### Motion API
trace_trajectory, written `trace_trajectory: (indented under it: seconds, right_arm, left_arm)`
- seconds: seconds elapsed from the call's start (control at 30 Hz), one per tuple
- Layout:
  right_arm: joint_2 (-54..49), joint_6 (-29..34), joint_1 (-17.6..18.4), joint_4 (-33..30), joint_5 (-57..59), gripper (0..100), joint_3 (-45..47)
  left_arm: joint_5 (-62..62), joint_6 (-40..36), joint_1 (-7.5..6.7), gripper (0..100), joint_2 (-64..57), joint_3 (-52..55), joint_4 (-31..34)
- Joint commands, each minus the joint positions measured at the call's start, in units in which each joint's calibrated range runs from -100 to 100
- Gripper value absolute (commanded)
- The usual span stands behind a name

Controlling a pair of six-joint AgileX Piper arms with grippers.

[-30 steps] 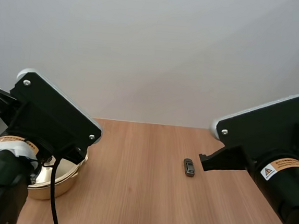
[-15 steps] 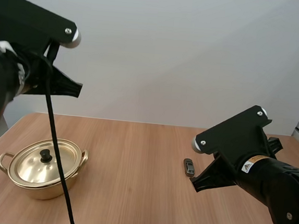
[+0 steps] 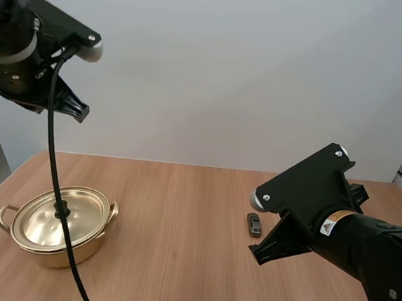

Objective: Open the pot, put the car inside, and close it

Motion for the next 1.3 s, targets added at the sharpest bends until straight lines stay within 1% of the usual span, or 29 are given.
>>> trace_trajectory:
  seconds: [0.0,0.07,0.17,0.2,0.27,0.57,0.77,0.93,1.07,1.27]
  right_arm:
    - [0.0,0.0,0.1,0.0,0.0,0,0.0]
    - [0.0,0.0,0.1,0.0,0.0,0,0.0]
    - [0.0,0.0,0.1,0.0,0.0,0,0.0]
    - [0.0,0.0,0.1,0.0,0.0,0,0.0]
    - [0.0,0.0,0.1,0.0,0.2,0,0.0]
    - [0.0,0.0,0.1,0.0,0.6,0,0.0]
    - [0.0,0.0,0.1,0.0,0.4,0,0.0]
    - [0.0,0.0,0.1,0.0,-0.1,0,0.0]
    - [0.0,0.0,0.1,0.0,-0.1,0,0.0]
    - [0.0,0.0,0.1,0.0,0.1,0,0.0]
  left_arm:
    - [1.9,0.5,0.01,21,15.8,0.0,-1.3]
    - [1.9,0.6,0.01,42,15.8,0.0,-2.7]
    - [1.9,0.6,0.01,71,16.1,0.0,-3.1]
    - [1.9,0.6,0.01,77,16.4,0.0,-3.1]
    - [1.9,0.4,0.01,83,17.0,0.0,-3.3]
    - [1.9,0.6,0.01,83,20.4,2.1,-2.7]
    - [1.9,1.1,0.01,83,24.1,6.4,0.1]
    - [1.9,2.0,0.01,81,24.6,9.5,0.1]
    - [1.9,2.0,0.01,80,24.7,10.6,1.8]
    - [1.9,2.3,0.01,80,25.5,12.4,1.2]
